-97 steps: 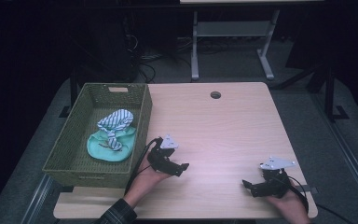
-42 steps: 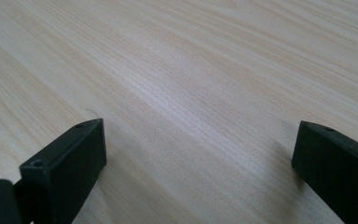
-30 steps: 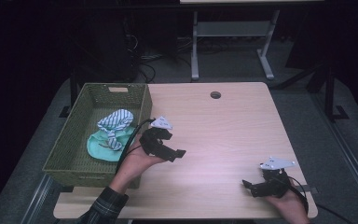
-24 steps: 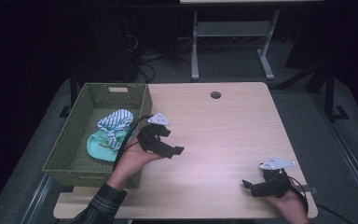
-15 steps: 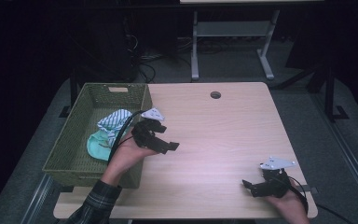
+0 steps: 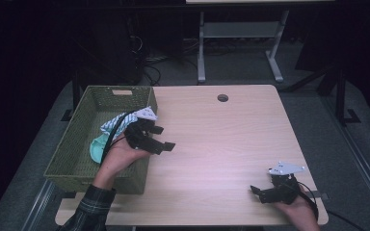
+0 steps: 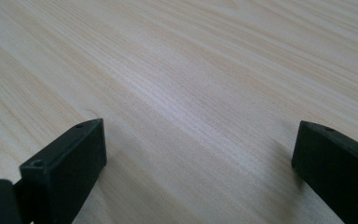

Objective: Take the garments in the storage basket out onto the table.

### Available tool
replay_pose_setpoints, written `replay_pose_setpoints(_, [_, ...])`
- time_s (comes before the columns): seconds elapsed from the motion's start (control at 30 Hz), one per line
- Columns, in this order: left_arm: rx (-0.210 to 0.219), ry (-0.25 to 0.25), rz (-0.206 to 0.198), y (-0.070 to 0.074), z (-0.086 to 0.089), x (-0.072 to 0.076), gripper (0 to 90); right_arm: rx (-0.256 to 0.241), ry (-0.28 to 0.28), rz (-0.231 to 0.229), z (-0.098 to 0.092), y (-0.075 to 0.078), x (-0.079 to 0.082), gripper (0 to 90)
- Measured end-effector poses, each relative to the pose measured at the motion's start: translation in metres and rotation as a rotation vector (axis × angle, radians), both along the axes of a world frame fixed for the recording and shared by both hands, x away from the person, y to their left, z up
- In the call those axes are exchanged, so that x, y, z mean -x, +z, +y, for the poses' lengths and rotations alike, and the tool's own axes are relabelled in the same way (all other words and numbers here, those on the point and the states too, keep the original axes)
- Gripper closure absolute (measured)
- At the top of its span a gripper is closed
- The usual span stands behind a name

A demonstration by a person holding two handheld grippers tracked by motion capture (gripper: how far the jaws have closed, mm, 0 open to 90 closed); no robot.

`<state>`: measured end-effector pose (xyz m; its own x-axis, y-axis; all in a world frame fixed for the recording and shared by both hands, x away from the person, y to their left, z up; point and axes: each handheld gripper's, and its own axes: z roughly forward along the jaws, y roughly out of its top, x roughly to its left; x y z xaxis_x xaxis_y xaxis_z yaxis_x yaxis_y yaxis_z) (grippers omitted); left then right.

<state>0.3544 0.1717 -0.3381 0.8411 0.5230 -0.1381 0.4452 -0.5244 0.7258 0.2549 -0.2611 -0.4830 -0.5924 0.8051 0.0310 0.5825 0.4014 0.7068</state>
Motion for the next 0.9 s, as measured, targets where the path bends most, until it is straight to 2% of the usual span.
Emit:
replay_pose_setpoints(0.3, [0.019,0.022,0.002,0.005,0.019,-0.002,23.8,-0.001,0.002,0.0,0.0,0.0,0.0,2.5])
replay_pose_setpoints(0.47, [0.027,0.031,0.003,0.008,0.028,-0.002,29.6,0.0,0.003,0.0,0.0,0.0,0.0,2.5])
replay_pose_setpoints(0.9, [0.019,0.057,-0.01,0.011,0.045,-0.002,34.0,-0.001,0.004,0.001,0.0,0.0,0.0,2.5])
